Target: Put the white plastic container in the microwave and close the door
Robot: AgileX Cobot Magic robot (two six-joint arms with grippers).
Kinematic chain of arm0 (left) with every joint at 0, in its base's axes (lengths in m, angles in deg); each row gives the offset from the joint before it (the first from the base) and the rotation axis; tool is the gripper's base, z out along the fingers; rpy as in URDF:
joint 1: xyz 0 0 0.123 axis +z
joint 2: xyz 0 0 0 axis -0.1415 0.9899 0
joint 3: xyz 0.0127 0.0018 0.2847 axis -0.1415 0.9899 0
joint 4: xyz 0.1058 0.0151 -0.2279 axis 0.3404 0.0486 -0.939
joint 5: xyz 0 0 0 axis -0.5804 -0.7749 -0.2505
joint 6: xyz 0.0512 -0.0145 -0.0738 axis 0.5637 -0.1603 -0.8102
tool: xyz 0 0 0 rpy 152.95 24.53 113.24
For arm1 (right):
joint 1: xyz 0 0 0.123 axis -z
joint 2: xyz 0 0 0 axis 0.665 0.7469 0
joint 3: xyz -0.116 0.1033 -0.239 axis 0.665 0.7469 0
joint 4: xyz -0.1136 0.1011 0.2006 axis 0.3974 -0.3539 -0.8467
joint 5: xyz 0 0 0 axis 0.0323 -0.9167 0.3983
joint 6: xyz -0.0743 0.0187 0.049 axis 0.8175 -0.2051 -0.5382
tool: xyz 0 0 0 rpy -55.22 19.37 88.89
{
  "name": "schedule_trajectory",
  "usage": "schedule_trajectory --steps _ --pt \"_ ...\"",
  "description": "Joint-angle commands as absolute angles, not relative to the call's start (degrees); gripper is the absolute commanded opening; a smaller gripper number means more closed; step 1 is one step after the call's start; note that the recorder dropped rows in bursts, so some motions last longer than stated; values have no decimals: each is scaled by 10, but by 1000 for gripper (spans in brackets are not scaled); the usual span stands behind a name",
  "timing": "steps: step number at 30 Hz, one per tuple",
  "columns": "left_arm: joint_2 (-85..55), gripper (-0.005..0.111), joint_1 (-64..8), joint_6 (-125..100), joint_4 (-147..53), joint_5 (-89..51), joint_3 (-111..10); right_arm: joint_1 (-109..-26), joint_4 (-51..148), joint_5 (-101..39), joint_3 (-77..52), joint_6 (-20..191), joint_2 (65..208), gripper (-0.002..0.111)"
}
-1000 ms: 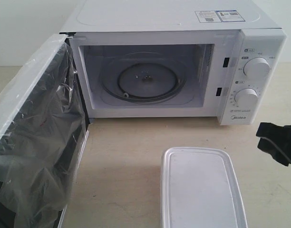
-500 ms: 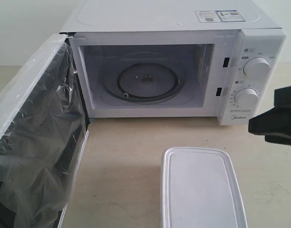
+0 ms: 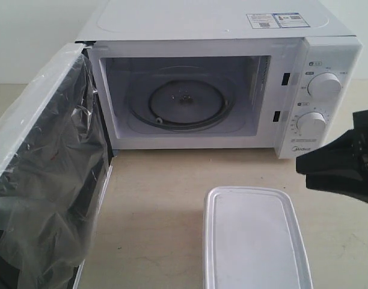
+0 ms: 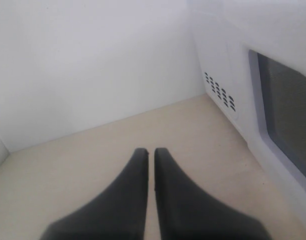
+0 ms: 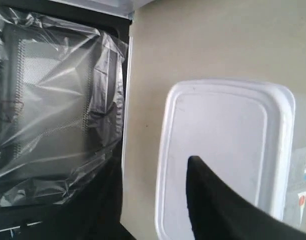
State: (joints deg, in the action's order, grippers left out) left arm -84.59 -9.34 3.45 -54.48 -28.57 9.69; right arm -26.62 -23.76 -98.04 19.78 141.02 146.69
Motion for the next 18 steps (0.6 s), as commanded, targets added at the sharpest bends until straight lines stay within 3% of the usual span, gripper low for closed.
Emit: schedule_trajectory --steps 1,4,18 --pt "-848 4 -91 26 -547 -281 99 -226 -284 -989 253 1490 1509 36" --pt "-848 4 -91 26 -547 -281 99 -195 -280 -995 266 1495 1509 36" --pt "-848 4 -91 26 -547 -281 99 -207 -227 -883 323 1465 1535 36"
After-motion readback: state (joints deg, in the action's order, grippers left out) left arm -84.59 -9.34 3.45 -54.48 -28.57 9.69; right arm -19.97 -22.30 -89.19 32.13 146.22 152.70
